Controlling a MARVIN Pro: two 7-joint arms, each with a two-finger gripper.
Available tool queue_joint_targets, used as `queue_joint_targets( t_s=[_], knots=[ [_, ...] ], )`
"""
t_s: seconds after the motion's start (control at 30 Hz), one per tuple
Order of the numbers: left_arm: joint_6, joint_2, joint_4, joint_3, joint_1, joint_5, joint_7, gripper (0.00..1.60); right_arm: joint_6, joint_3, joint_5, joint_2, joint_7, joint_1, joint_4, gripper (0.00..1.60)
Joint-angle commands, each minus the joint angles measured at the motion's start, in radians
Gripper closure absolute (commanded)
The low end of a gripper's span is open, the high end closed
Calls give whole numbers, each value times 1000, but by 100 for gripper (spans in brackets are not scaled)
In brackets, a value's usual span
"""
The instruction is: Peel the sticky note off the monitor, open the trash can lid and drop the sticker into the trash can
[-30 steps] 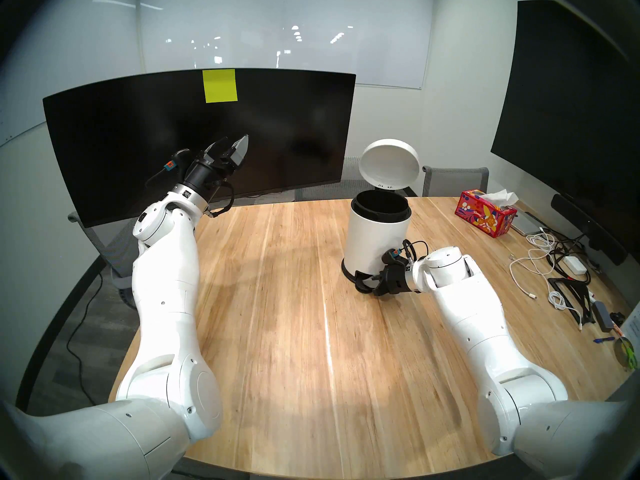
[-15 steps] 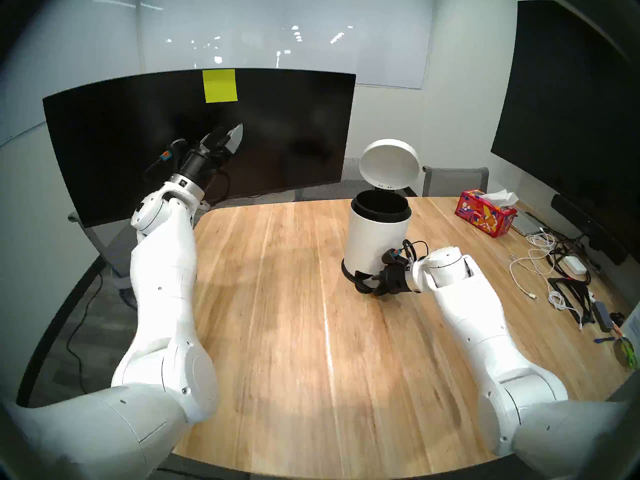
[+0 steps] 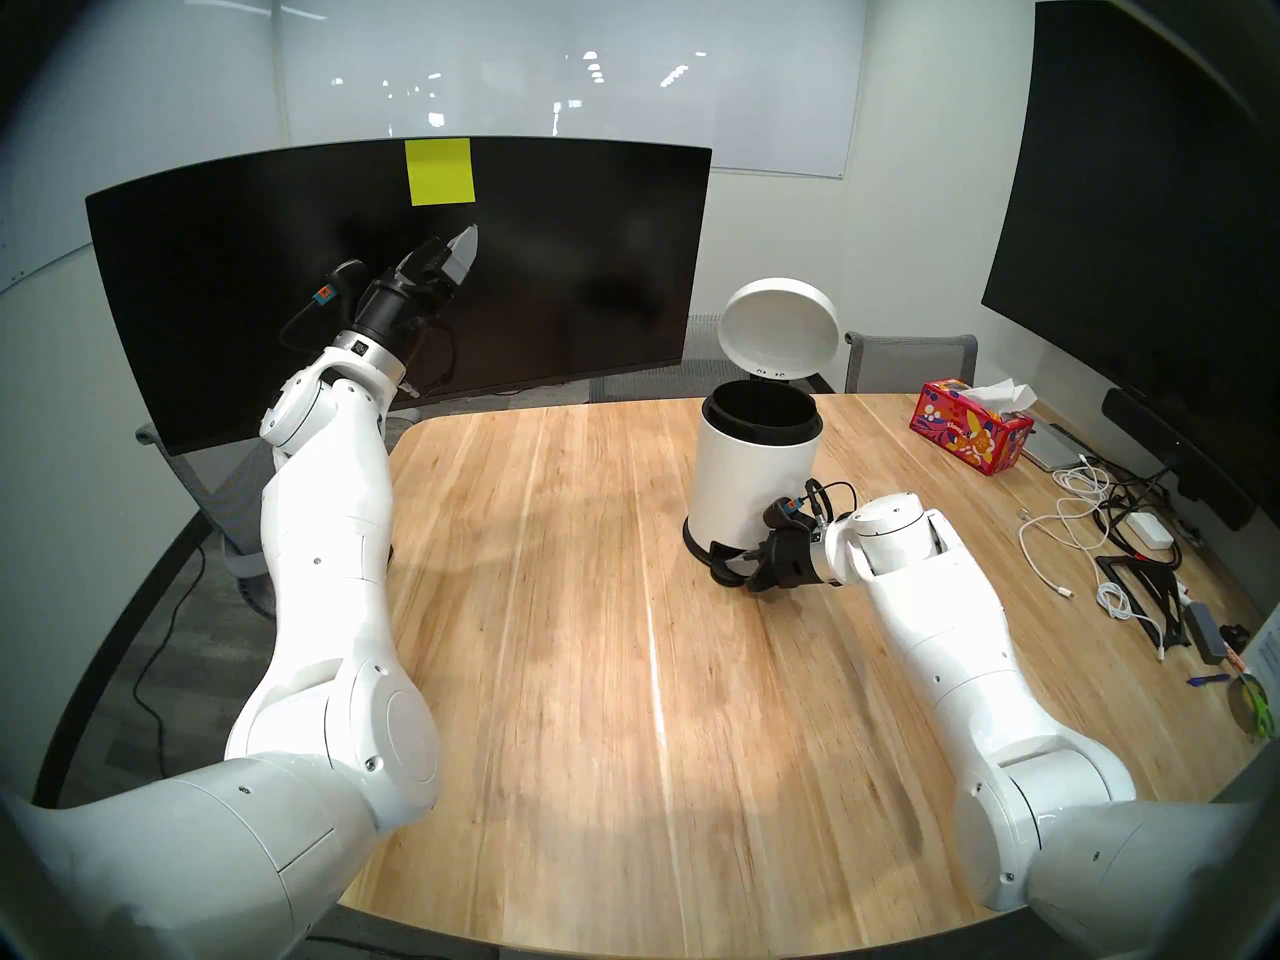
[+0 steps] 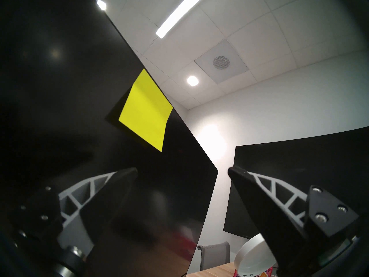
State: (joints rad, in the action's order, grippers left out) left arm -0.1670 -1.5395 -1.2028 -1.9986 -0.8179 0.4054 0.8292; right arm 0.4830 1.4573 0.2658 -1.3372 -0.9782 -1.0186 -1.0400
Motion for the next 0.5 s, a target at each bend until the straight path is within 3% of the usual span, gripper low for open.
queue_joint_targets(
  t_s=[0.0, 0.47],
  knots=[
    [-16, -6, 1, 2, 59, 15, -13, 0, 0, 1, 3, 7, 3, -4, 2, 160],
    [-32, -13, 32, 1, 95, 8, -93, 0, 0, 1, 3, 7, 3, -4, 2, 160]
  ],
)
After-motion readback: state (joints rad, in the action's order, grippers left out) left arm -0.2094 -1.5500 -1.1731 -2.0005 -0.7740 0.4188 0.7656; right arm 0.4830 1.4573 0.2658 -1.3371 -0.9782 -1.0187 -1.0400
